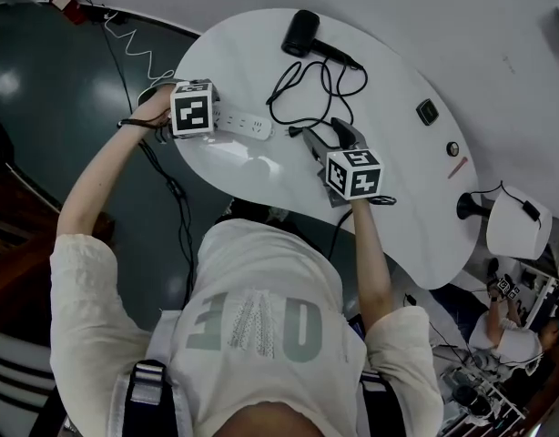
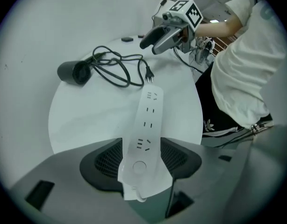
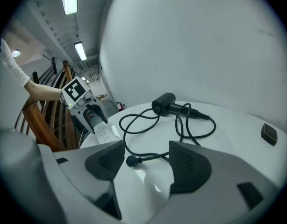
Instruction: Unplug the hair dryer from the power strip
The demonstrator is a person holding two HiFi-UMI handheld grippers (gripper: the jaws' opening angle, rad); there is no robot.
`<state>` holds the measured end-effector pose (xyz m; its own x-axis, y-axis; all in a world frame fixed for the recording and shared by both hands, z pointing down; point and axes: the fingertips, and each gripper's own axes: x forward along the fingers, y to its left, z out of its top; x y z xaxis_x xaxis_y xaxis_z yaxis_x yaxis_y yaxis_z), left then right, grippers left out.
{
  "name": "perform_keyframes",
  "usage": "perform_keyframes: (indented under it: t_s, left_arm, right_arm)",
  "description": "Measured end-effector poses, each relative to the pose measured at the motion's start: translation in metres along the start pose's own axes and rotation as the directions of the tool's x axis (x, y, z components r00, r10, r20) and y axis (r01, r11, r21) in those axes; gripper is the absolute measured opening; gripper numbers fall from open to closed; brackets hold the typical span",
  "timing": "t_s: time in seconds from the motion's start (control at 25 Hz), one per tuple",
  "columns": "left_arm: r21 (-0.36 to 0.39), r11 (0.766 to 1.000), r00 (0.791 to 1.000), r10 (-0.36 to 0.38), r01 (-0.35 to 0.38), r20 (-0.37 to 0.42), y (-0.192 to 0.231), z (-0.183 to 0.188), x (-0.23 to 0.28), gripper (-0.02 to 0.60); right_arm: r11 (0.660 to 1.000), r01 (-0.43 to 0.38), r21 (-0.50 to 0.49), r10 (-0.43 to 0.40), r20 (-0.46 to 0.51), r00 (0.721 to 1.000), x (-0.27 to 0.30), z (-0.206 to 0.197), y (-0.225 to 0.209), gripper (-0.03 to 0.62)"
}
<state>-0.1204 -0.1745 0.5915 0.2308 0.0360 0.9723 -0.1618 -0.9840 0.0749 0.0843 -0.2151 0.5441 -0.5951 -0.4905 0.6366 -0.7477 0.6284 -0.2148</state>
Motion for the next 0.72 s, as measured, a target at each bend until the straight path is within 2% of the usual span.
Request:
perform_keyframes:
  t_s: [0.12, 0.2, 0.24, 0.28, 0.32, 0.36, 0.4, 0.44, 0.52, 0.56, 0.64, 0.72]
  left_arm:
    - [-0.019, 0.998, 0.993, 0.068, -0.067, 0.098, 0.009, 0.027, -0.024, 0.238]
    - [-0.060, 0.992, 0.973, 0.125, -0.115, 0.195, 0.017, 0.051, -0.046, 0.238]
    - [-0.093, 0.986, 0.954, 0.156, -0.136, 0.257, 0.022, 0.066, -0.060, 0.238]
    - [-0.129, 0.980, 0.925, 0.189, -0.155, 0.329, 0.027, 0.083, -0.076, 0.235]
    - [-0.166, 0.972, 0.883, 0.223, -0.168, 0.412, 0.031, 0.102, -0.094, 0.215]
    - [-0.203, 0.964, 0.825, 0.255, -0.174, 0.504, 0.034, 0.123, -0.115, 0.189]
    - [-0.239, 0.956, 0.751, 0.284, -0.173, 0.596, 0.034, 0.143, -0.138, 0.172]
    - [-0.274, 0.946, 0.663, 0.316, -0.171, 0.678, 0.031, 0.163, -0.163, 0.155]
    - [-0.354, 0.916, 0.475, 0.401, -0.189, 0.784, 0.027, 0.194, -0.214, 0.067]
    - [-0.403, 0.893, 0.383, 0.450, -0.201, 0.807, 0.024, 0.204, -0.238, 0.005]
    - [-0.507, 0.836, 0.210, 0.545, -0.210, 0.812, 0.016, 0.217, -0.282, 0.005]
    - [-0.609, 0.768, 0.057, 0.629, -0.200, 0.775, 0.005, 0.220, -0.316, 0.005]
  right_arm:
    - [1.000, 0.004, -0.008, -0.003, 0.076, 0.997, -0.012, 0.031, 0.001, 0.284]
    - [0.999, 0.029, -0.027, -0.025, 0.153, 0.988, -0.024, 0.062, 0.002, 0.284]
    - [0.998, 0.047, -0.040, -0.038, 0.198, 0.979, -0.032, 0.079, 0.003, 0.284]
    - [0.997, 0.067, -0.050, -0.052, 0.248, 0.967, -0.042, 0.099, 0.005, 0.282]
    - [0.995, 0.086, -0.056, -0.065, 0.302, 0.951, -0.052, 0.118, 0.006, 0.281]
    - [0.993, 0.100, -0.055, -0.074, 0.357, 0.931, -0.065, 0.138, 0.008, 0.274]
    - [0.993, 0.104, -0.049, -0.075, 0.409, 0.910, -0.079, 0.156, 0.011, 0.262]
    - [0.994, 0.097, -0.040, -0.068, 0.457, 0.887, -0.093, 0.172, 0.015, 0.247]
    - [0.996, 0.086, -0.013, -0.065, 0.557, 0.828, -0.125, 0.201, 0.021, 0.211]
    - [0.995, 0.098, 0.004, -0.080, 0.609, 0.789, -0.142, 0.213, 0.024, 0.175]
    - [0.988, 0.153, 0.034, -0.133, 0.700, 0.701, -0.177, 0.232, 0.028, 0.054]
    - [0.974, 0.222, 0.052, -0.183, 0.758, 0.626, -0.208, 0.243, 0.033, 0.005]
